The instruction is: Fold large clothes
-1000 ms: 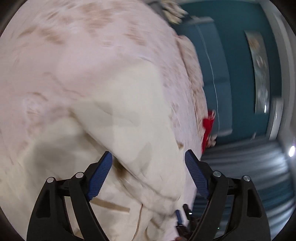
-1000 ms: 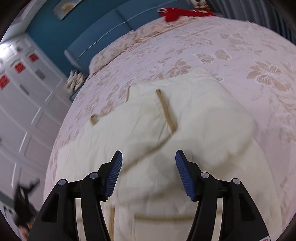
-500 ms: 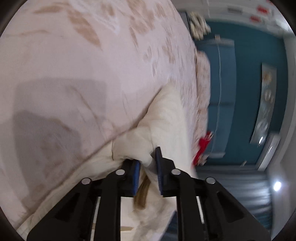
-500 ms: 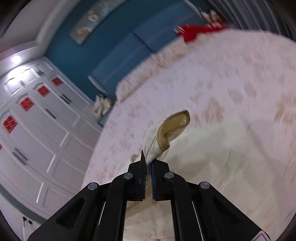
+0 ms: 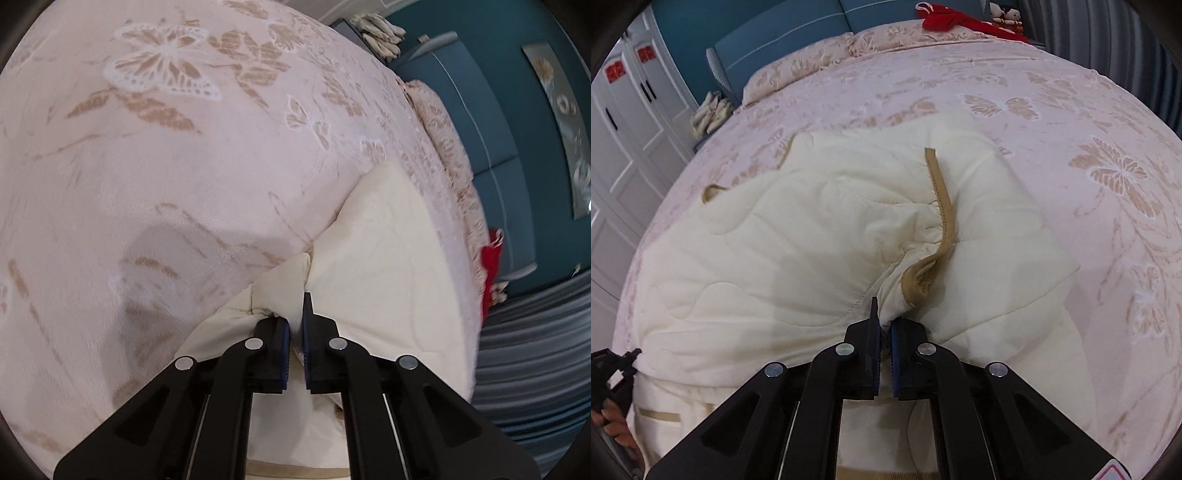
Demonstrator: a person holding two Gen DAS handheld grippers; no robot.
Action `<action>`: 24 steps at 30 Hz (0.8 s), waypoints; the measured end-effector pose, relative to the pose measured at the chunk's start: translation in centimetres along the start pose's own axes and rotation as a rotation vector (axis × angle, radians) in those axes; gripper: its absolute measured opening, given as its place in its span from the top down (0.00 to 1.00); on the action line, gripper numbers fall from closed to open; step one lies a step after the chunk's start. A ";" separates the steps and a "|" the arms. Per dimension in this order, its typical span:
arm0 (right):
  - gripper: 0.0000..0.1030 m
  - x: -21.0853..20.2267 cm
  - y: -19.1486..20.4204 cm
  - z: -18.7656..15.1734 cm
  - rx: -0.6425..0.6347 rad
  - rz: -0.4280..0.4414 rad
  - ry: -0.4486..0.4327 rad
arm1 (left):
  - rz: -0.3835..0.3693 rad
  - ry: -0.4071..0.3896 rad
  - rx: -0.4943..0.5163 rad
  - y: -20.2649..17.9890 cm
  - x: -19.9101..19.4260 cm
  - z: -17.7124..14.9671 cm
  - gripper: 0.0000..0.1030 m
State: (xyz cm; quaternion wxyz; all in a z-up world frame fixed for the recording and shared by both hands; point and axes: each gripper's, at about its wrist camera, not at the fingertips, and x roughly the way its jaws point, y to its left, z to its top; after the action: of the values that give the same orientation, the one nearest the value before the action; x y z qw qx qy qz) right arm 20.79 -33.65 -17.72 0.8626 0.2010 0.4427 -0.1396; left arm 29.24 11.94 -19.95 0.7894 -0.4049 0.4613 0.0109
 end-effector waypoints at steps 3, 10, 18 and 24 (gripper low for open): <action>0.99 0.6 -0.4 -0.4 -0.009 -0.002 0.007 | 0.039 -0.019 0.084 0.0 -0.1 -0.9 0.95; 0.95 0.2 -1.3 0.2 0.030 0.042 0.037 | 0.097 -0.039 0.242 -1.1 0.4 -1.5 0.93; 0.73 -9.2 -1.8 -0.8 0.125 -0.088 -0.103 | 0.099 -0.081 0.520 -6.4 -7.2 -2.0 0.91; 0.73 -8.3 1.5 -0.5 0.012 -0.064 -0.080 | 0.235 -0.002 0.534 -5.6 -2.5 -2.3 0.79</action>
State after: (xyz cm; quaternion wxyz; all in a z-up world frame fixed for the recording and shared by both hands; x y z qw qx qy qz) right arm 16.34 -31.55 -10.89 0.8734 0.1861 0.4133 -0.1779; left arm 28.36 7.52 -15.16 0.8619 -0.1266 0.4907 -0.0190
